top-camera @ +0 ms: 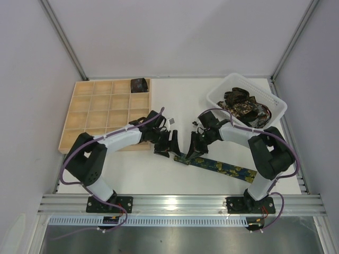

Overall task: Roll the ties
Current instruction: Roll the tie

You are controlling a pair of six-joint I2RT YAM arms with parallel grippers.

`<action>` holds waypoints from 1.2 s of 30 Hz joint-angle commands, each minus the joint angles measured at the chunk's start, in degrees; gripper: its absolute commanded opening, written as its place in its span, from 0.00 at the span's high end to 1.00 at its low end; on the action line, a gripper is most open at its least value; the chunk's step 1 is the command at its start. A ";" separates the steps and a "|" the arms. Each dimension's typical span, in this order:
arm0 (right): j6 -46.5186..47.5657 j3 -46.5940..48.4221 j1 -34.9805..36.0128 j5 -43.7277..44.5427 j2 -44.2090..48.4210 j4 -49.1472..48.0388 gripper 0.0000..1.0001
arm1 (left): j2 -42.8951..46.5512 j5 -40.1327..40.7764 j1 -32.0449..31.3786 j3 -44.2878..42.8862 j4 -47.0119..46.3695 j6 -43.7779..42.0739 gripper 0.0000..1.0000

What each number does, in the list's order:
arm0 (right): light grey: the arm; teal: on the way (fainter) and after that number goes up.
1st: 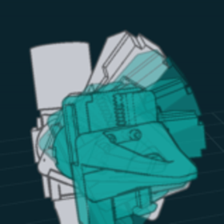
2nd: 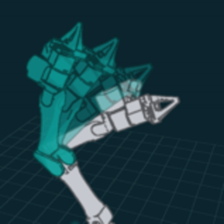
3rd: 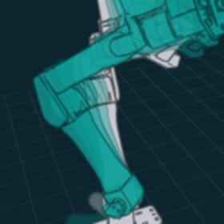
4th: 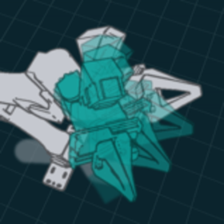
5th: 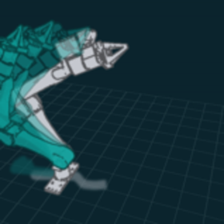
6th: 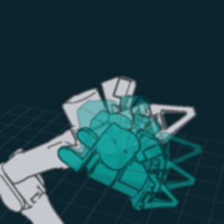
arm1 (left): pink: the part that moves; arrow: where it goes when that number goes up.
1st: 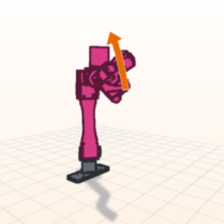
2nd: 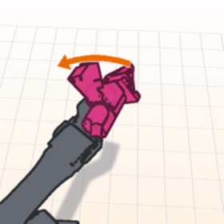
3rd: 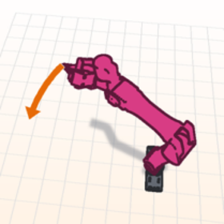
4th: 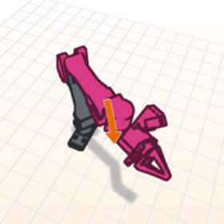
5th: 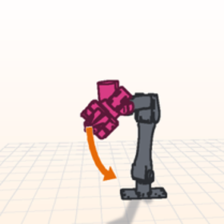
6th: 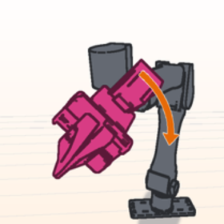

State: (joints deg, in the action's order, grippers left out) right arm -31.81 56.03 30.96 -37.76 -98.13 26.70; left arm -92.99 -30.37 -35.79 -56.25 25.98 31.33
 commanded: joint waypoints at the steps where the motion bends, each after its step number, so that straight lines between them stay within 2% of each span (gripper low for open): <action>1: 1.93 -0.57 -0.64 1.98 -0.84 -1.56 0.97 | -0.87 -3.11 0.28 -2.64 -3.91 -3.47 0.25; 10: 4.74 -0.31 -2.31 2.25 -2.60 -1.74 0.98 | -5.80 -5.05 0.37 -3.87 -5.41 -5.14 0.25; 17: 5.62 -0.57 -2.40 2.16 -2.77 -1.74 0.99 | -9.22 -6.72 0.28 -5.10 -6.99 -3.56 0.26; 23: 5.89 -0.66 -2.40 2.34 -2.25 -1.65 0.99 | -11.68 -7.16 0.02 -6.33 -7.17 -0.92 0.30; 29: 5.62 -0.40 -1.69 3.13 -1.19 -1.47 0.99 | -10.72 -5.84 -1.65 -3.70 -9.18 1.53 0.48; 32: 5.36 -0.39 -1.08 3.83 -0.66 -1.21 0.99 | -8.88 -4.35 -2.00 -0.11 -12.87 3.82 0.76; 33: 5.27 -0.40 -0.56 3.92 -0.58 -1.21 0.99 | -7.66 -3.82 -2.00 0.69 -13.93 4.78 0.90; 35: 4.57 -0.66 0.06 4.44 0.12 -1.47 0.99 | -5.55 -2.07 -2.09 3.15 -14.29 5.32 1.00; 36: 4.31 -0.75 1.02 4.71 0.30 -1.47 0.99 | -4.49 -1.28 -2.18 4.12 -14.20 5.84 1.00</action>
State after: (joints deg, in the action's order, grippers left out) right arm -27.38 55.68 30.37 -35.97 -100.18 25.82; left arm -102.65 -34.44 -37.28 -55.05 13.87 35.24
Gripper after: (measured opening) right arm 0.013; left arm 0.049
